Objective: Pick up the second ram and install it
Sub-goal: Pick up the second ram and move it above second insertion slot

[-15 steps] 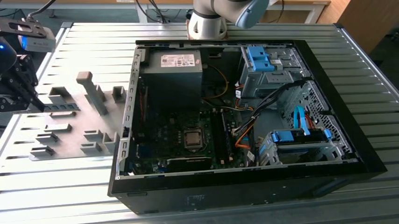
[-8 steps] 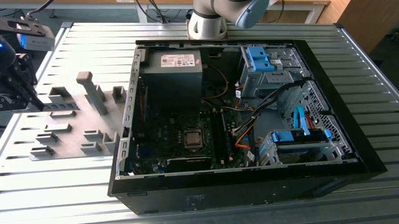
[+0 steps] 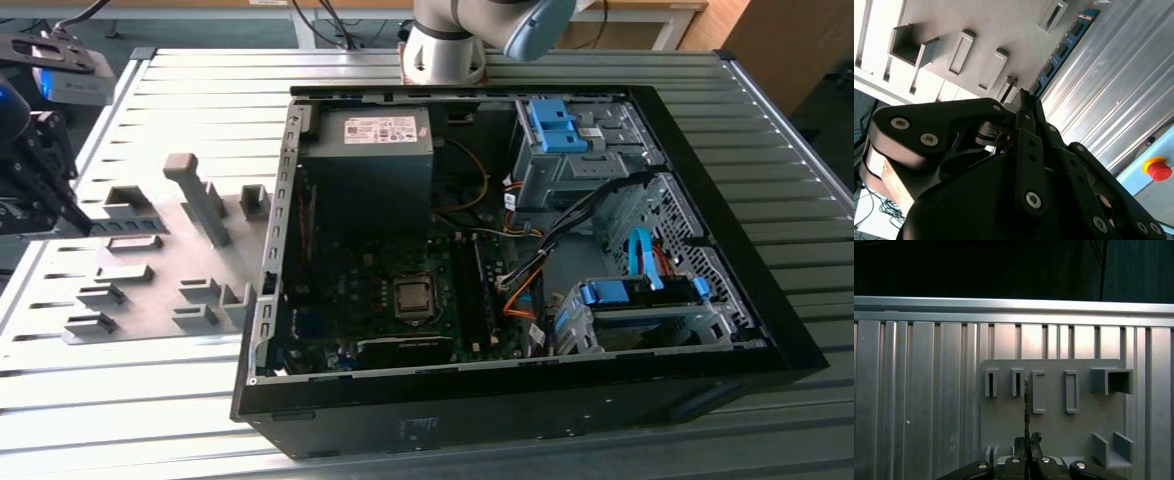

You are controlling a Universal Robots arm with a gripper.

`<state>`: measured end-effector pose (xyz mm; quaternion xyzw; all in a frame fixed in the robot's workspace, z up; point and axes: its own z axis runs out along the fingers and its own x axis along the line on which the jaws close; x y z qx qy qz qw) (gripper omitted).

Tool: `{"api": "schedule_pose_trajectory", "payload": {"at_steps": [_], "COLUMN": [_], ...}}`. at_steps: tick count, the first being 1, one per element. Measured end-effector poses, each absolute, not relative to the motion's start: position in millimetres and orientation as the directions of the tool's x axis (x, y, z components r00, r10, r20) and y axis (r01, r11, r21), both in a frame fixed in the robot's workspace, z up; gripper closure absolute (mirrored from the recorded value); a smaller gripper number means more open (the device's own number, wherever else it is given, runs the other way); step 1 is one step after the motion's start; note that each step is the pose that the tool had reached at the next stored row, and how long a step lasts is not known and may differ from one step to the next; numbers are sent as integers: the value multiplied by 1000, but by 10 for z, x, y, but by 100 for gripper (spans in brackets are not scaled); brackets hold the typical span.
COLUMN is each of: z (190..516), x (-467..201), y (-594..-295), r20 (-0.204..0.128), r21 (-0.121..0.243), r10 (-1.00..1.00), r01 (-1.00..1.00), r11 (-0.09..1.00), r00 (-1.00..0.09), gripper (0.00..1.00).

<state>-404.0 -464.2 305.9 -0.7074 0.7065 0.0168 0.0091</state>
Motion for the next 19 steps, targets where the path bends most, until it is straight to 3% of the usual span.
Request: {"api": "schedule_pose_trajectory", "payload": {"at_steps": [19], "z": [3201], "x": [-4040], "y": [-4642], "r20": [-37], "r21": [11], "r10": [-999], "r01": [-1000], "r11": [-1], "r00": [1], "gripper": [86]}}
